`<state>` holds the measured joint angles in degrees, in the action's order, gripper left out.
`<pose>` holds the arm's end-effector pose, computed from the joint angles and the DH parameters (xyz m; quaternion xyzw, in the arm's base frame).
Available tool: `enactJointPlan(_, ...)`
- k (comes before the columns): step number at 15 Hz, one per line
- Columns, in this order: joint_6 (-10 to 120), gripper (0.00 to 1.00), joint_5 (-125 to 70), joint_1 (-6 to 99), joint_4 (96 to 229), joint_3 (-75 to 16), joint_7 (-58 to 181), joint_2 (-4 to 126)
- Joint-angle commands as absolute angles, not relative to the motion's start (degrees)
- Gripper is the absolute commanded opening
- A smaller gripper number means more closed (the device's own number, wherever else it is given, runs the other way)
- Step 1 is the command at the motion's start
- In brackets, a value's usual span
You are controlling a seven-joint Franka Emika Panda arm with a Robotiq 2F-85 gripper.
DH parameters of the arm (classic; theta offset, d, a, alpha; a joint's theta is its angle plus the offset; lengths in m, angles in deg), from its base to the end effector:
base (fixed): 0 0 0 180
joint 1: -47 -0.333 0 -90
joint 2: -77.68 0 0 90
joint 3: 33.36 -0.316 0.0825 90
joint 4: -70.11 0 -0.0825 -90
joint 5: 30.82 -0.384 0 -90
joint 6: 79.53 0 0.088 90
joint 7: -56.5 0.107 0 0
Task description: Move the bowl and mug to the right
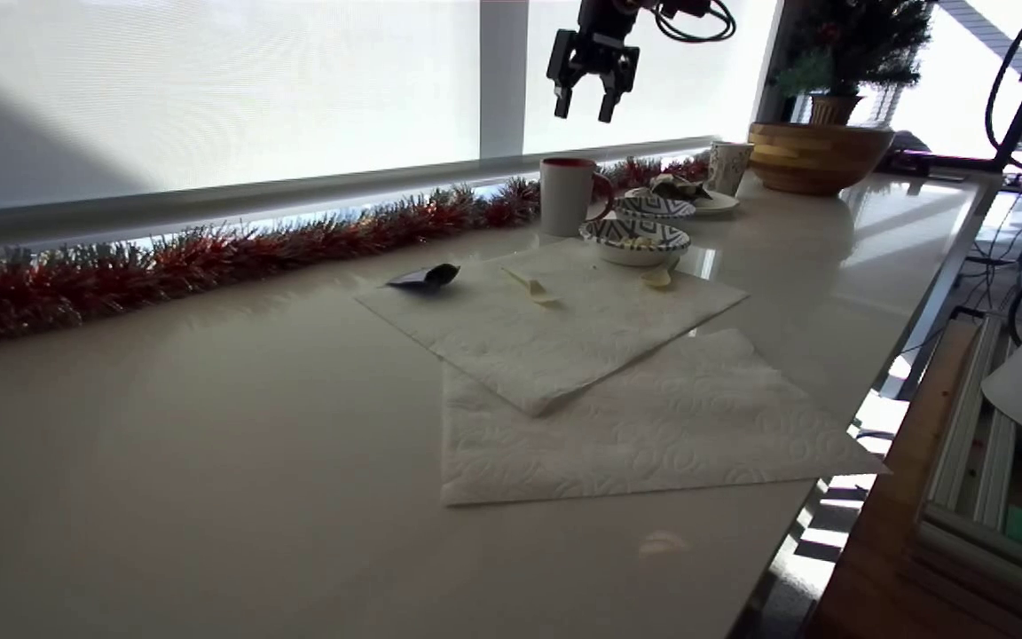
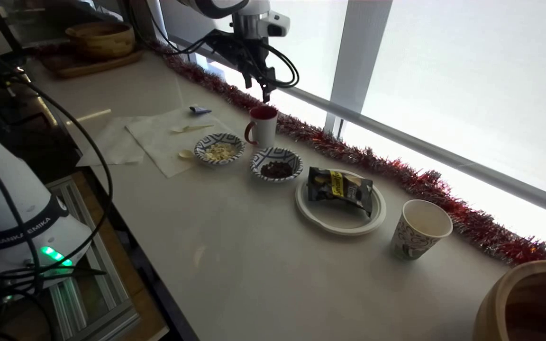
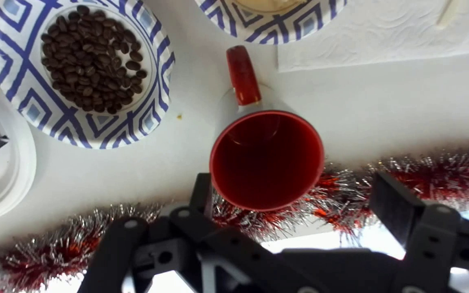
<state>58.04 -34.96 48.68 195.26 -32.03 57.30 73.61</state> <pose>0.5563 -0.0286 0.3704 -0.9953 0.0578 -0.0733 0.0240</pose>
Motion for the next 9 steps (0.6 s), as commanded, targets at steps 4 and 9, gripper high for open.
enactJointPlan(4, 48.95, 1.00, -13.77, 44.34, 200.24, -37.97, 66.12, 90.94)
enactJointPlan(9, 48.38, 1.00, -13.04, 44.54, 198.82, -39.63, 66.51, 91.14)
